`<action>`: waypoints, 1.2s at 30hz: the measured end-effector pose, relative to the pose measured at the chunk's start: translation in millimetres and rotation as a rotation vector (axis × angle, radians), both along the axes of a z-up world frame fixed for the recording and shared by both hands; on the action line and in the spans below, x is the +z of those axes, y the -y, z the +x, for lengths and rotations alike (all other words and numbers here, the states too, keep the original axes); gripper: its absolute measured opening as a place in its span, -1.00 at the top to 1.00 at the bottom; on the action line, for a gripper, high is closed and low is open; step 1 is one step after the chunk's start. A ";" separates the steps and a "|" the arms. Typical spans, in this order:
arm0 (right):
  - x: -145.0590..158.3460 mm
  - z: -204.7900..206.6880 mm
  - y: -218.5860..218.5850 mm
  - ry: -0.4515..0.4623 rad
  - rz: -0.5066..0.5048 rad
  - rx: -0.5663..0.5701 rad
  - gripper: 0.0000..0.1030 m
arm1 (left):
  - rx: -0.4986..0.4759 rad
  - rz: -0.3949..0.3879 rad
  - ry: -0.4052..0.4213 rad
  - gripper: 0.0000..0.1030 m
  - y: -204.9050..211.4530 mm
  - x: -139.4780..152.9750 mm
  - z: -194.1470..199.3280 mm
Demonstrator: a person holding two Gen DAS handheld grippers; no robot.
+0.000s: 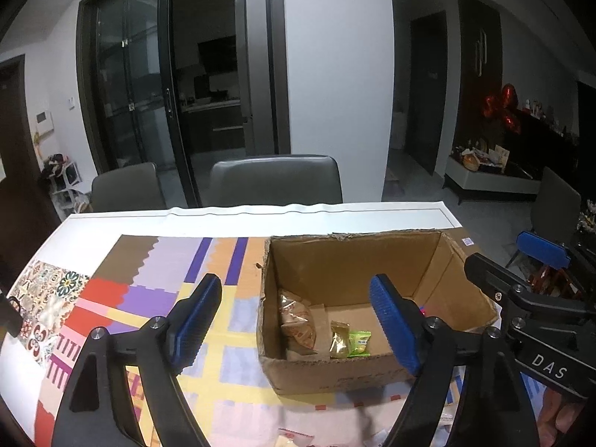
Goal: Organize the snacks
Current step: 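Withdraw both open tools from the box toward the remaining snacks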
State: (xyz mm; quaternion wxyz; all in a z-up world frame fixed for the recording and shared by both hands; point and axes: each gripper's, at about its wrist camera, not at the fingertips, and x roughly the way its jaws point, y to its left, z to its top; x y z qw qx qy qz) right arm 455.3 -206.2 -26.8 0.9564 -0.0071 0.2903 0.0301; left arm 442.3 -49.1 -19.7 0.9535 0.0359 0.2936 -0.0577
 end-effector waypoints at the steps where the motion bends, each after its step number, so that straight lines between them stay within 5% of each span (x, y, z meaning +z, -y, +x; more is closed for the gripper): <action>1: 1.3 -2.8 0.3 0.003 0.001 -0.003 -0.50 | 0.000 0.002 0.003 -0.60 -0.6 1.7 -2.9; 36: 21.0 -90.3 -32.4 0.032 0.002 0.008 -0.50 | 0.032 0.001 0.039 -0.60 -46.8 18.9 -94.3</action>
